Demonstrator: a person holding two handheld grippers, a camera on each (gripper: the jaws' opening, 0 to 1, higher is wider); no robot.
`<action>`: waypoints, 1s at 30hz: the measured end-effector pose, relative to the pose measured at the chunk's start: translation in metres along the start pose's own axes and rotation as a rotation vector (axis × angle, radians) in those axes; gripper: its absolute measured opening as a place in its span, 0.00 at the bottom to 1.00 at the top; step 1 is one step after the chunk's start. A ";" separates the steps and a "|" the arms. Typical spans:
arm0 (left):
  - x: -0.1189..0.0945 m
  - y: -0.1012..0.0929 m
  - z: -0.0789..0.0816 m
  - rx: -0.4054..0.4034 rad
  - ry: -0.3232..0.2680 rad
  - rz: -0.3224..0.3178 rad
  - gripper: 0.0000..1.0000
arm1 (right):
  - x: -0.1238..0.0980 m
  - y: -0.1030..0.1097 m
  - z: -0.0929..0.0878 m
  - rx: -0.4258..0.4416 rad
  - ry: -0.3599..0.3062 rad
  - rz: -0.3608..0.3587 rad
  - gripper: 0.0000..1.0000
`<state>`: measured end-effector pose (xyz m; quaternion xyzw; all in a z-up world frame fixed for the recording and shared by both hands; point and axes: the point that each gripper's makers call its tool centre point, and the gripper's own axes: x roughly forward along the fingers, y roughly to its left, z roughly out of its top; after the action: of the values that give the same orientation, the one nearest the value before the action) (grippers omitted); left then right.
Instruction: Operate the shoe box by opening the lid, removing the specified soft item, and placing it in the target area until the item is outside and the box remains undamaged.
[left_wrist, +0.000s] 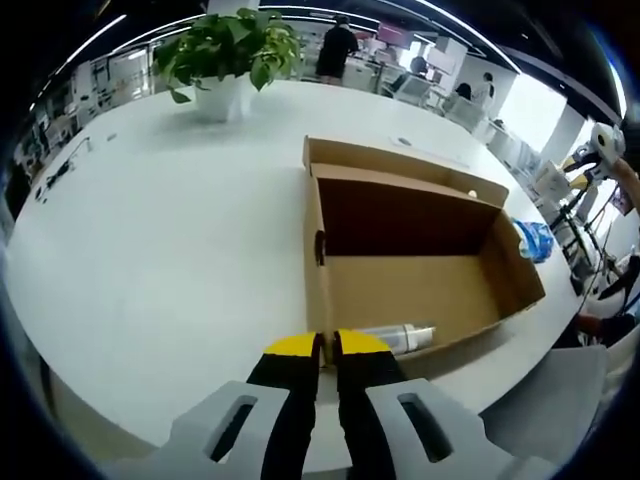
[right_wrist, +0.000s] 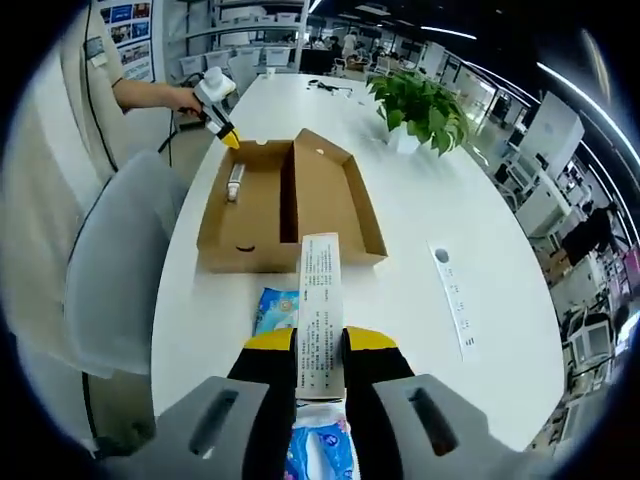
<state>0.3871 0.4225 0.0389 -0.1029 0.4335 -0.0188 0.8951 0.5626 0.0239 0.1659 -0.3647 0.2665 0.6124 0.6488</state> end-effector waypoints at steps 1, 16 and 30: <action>0.000 0.000 0.000 0.001 0.001 0.001 0.03 | 0.000 -0.003 -0.004 -0.001 0.009 -0.006 0.14; 0.000 -0.001 0.001 0.003 0.002 0.011 0.03 | 0.005 -0.030 -0.049 0.013 0.068 -0.020 0.14; 0.001 -0.002 0.001 0.021 0.023 0.019 0.03 | 0.016 -0.051 -0.097 0.003 0.148 -0.020 0.14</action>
<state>0.3882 0.4210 0.0390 -0.0891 0.4446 -0.0161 0.8911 0.6242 -0.0429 0.1033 -0.4105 0.3109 0.5769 0.6341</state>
